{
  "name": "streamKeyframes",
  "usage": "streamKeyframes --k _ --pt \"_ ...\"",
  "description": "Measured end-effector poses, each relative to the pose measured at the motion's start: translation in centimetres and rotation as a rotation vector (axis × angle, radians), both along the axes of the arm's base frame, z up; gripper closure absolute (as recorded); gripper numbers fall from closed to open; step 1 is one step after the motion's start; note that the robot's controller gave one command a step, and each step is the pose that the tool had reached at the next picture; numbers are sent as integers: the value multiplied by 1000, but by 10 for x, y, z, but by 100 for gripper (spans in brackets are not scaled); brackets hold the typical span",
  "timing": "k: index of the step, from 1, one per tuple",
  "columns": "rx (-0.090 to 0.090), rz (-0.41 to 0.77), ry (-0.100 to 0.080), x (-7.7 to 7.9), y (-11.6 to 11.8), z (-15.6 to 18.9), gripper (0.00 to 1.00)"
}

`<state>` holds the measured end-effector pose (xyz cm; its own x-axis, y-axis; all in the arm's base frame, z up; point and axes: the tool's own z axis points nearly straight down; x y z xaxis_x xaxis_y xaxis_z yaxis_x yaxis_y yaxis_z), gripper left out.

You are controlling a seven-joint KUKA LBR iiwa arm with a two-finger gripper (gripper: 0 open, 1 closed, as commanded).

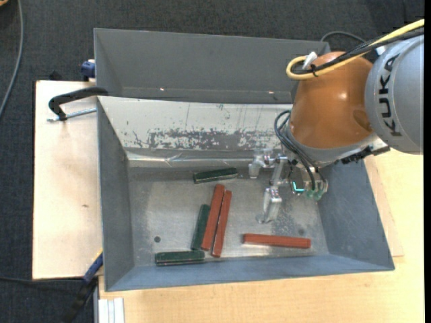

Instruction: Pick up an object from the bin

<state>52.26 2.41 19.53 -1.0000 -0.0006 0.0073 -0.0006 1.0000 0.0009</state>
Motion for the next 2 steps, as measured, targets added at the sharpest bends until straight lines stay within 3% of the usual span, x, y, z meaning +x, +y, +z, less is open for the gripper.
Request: streamKeyframes --k 1,2 --pt "0 -1 -9 2 0 4 0" --pt "0 79 -13 -11 -36 -57 0"
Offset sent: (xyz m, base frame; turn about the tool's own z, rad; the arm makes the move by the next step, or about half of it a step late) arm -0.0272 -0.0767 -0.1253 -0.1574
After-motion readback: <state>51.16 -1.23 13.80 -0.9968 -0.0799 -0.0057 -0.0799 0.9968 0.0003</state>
